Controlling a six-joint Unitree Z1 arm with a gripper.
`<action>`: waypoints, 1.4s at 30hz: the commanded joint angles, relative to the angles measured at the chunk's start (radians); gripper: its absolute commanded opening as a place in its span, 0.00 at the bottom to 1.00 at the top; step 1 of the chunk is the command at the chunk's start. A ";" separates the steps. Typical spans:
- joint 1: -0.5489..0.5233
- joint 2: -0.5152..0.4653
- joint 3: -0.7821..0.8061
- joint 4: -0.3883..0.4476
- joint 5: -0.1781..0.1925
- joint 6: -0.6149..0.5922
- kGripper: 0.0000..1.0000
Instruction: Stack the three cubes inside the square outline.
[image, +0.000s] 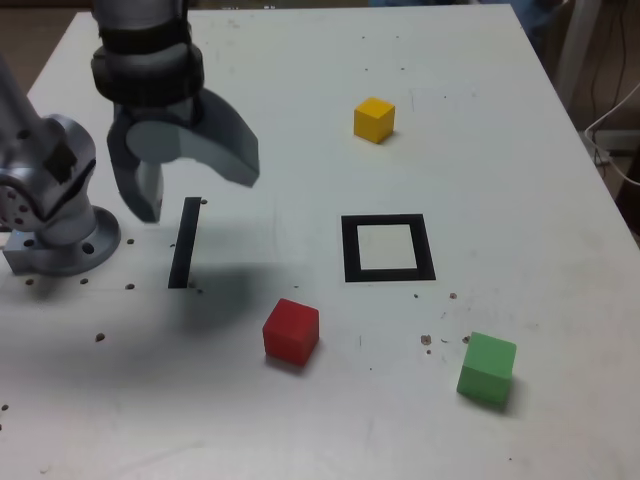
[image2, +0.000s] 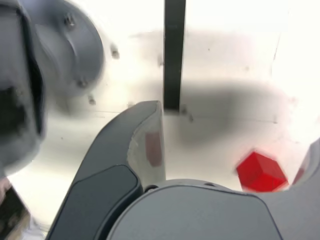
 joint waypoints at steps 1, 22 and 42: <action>-0.054 0.026 -0.032 -0.021 -0.034 -0.040 0.99; -0.275 0.334 -0.254 -0.082 -0.035 -0.203 0.97; -0.316 0.484 -0.269 -0.097 0.053 -0.075 0.87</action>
